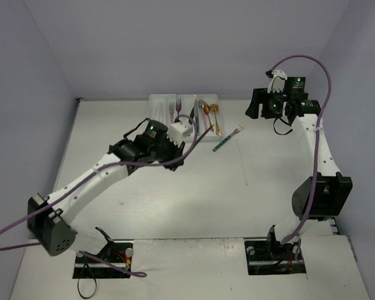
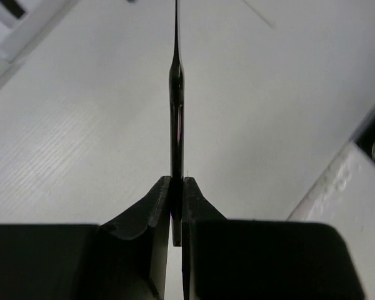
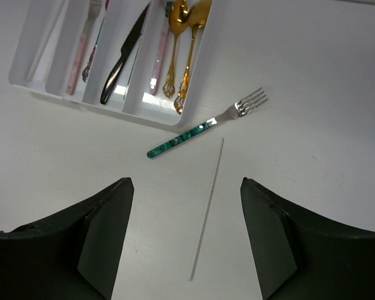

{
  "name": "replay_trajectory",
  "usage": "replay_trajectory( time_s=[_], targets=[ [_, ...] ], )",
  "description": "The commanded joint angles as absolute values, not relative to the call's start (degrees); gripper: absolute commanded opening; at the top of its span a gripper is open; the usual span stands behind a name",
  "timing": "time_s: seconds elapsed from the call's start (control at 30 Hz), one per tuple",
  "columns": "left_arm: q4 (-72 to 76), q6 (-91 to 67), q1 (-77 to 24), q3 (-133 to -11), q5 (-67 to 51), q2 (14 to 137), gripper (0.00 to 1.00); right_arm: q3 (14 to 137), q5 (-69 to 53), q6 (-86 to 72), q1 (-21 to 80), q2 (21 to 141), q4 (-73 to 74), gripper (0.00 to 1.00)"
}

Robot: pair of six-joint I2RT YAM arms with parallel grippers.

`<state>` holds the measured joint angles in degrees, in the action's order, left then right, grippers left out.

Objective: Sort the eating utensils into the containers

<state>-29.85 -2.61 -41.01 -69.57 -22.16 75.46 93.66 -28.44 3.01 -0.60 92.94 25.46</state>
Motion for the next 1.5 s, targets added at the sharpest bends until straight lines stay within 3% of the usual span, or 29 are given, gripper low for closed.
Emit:
replay_trajectory(
  time_s=[0.0,0.13,0.37,0.67,1.0,1.17,1.47],
  targets=[
    [-34.6,-26.5,-40.2,-90.0,-0.7,88.2,0.0,91.1,-27.3,3.3,0.3,89.4,23.3,0.66],
    [-38.0,-32.6,-36.4,-105.2,-2.5,100.0,0.0,88.3,-27.3,2.1,0.3,88.9,23.0,0.65],
    [-36.9,-38.7,-29.1,-118.1,-14.1,113.9,0.0,85.7,-26.9,1.1,0.3,87.4,22.7,0.63],
    [-34.2,-31.7,-26.2,-137.7,-20.0,129.4,0.0,81.5,-27.8,-3.6,0.2,84.5,19.6,0.6],
    [-28.2,-32.4,-26.4,-135.3,-16.8,134.8,0.0,79.2,-25.6,-3.2,0.3,82.2,19.4,0.69],
    [-22.7,-34.5,-26.3,-133.4,-15.4,136.1,0.0,79.3,-25.8,-3.4,0.3,81.6,19.5,0.87],
    [-22.4,-33.3,-26.2,-135.3,-12.1,140.1,0.0,77.9,-25.1,-3.2,0.2,80.9,19.4,0.9]
  ],
)
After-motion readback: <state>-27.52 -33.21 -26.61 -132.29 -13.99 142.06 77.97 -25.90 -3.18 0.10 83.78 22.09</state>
